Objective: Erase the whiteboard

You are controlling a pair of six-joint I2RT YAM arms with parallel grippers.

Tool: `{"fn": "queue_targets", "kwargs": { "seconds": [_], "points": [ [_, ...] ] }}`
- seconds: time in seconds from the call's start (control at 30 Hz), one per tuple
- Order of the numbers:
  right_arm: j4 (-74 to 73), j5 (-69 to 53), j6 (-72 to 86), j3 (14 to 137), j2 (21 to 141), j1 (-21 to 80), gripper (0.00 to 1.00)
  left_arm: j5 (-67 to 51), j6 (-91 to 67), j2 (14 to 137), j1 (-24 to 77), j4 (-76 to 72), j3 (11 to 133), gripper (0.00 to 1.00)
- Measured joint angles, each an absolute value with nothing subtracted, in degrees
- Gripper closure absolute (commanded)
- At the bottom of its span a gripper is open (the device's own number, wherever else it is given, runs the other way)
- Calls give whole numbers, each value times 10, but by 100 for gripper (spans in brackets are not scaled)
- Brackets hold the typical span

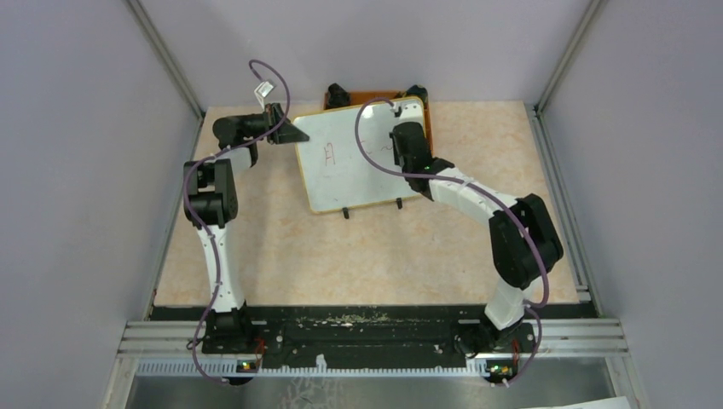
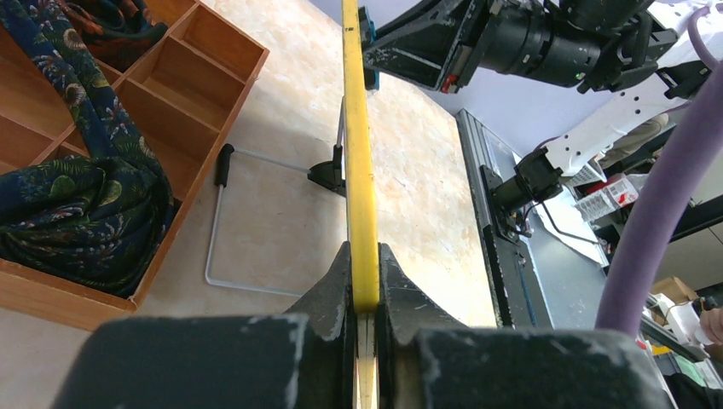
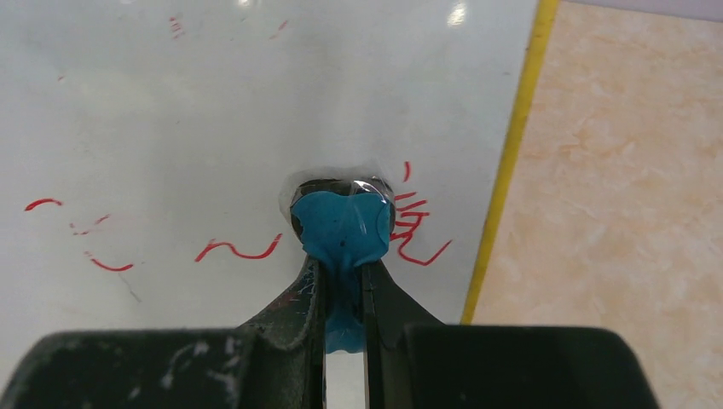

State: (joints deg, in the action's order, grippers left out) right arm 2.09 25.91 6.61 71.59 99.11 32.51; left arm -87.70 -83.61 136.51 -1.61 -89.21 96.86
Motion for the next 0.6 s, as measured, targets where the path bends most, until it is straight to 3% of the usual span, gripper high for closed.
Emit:
{"fn": "queue_targets", "kwargs": {
  "seconds": [0.37, 0.6],
  "points": [
    [-5, 260, 73, 738, 994, 323, 100, -877, -837, 1365, -17, -892, 969, 100],
    [-18, 264, 72, 835, 1057, 399, 100, -879, -836, 1365, -17, -892, 969, 100]
  ]
}}
